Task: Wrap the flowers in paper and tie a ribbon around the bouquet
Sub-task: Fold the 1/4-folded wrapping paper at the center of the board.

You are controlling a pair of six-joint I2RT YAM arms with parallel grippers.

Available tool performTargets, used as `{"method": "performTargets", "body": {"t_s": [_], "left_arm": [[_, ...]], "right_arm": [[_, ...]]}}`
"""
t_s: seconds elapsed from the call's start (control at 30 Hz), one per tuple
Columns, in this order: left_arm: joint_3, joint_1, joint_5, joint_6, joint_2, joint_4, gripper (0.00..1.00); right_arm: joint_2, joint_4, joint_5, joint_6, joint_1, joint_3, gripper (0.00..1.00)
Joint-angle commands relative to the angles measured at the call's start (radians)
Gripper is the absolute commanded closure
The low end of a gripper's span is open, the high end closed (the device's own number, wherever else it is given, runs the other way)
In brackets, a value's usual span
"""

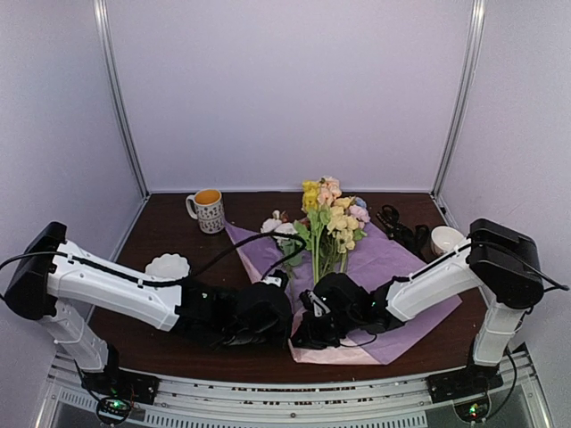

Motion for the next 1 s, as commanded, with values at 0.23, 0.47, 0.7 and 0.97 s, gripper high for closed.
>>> {"method": "performTargets", "body": {"t_s": [0.23,0.47,0.7,0.97], "left_arm": [[0.155,-0.022,0.170,0.540,0.158,-0.044,1.00],[0.218,-0.087,0.040,0.739,0.224,-0.117,1.00],[0.232,-0.089,0.040,0.748,0.268,-0.114,1.00],[0.241,-0.090,0.036,0.767,0.277,-0.097,1.00]], "right_arm": [[-0.042,0.268,0.026,0.153,-0.046,-0.133,1.00],[-0.148,0.298,0.083,0.165,-0.092,-0.189,1.00],[-0.377,0.206,0.208,0.168,-0.177,-0.295,0.89],[-0.468,-0.139,0.263,-0.030,-0.217,-0.139,0.61]]}}
